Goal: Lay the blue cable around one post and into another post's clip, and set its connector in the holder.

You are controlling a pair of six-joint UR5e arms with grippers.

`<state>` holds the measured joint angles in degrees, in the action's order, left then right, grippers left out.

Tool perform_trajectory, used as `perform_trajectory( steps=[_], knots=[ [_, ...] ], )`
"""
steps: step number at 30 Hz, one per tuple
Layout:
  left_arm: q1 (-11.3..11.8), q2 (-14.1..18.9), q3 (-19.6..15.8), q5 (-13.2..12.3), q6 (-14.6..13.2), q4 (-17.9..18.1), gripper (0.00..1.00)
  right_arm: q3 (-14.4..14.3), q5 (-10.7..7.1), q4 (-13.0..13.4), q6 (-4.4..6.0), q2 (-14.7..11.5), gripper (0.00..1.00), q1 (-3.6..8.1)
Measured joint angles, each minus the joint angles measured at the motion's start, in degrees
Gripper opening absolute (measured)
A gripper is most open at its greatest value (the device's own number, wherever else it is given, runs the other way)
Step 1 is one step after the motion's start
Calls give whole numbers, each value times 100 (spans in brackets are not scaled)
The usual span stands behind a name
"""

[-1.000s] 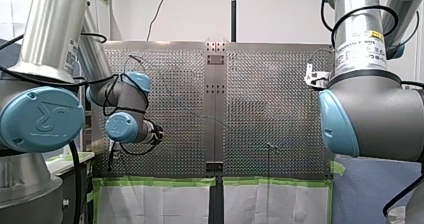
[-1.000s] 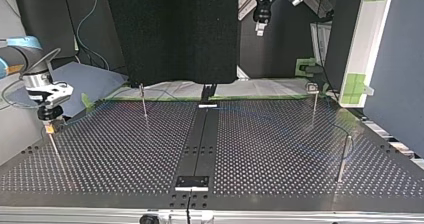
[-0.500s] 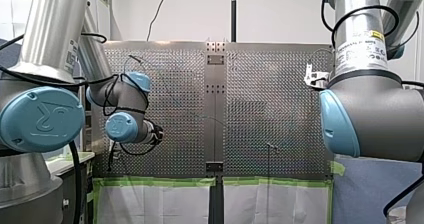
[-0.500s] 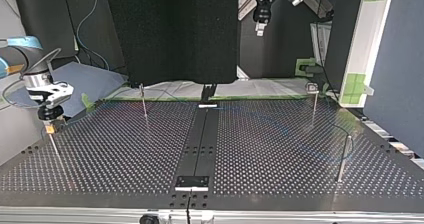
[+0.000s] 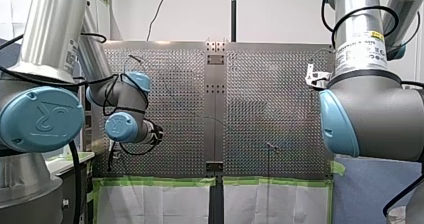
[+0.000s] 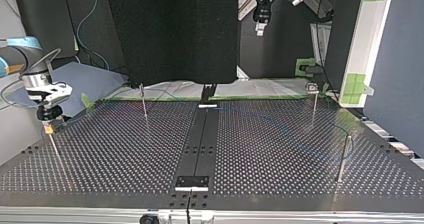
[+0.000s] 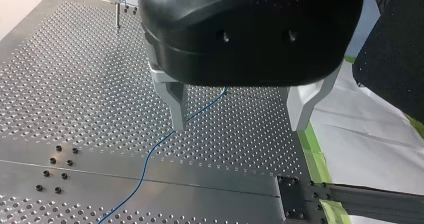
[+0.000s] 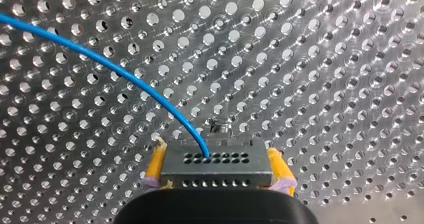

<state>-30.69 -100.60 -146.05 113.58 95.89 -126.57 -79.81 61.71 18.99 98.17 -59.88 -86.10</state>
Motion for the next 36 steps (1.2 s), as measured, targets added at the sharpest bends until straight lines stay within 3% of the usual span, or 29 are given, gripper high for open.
perform_trajectory(
  steps=[9, 10, 12, 13, 36],
  knots=[
    [5, 0, 0, 0, 0, 7, 100, -3, 2, 10, 65, 0, 0, 1],
    [7, -2, 0, -1, 0, 7, 100, -10, -3, 2, 51, -6, 0, 1],
    [12, -2, 0, -4, 0, 12, 100, -101, -132, -22, -133, -79, 0, -1],
    [14, -1, 0, -7, 0, 13, 100, -124, -159, -40, -172, -94, 0, -3],
    [41, -3, -1, -22, 0, 26, 100, -135, -159, -38, -175, -86, 0, 0]
  ],
)
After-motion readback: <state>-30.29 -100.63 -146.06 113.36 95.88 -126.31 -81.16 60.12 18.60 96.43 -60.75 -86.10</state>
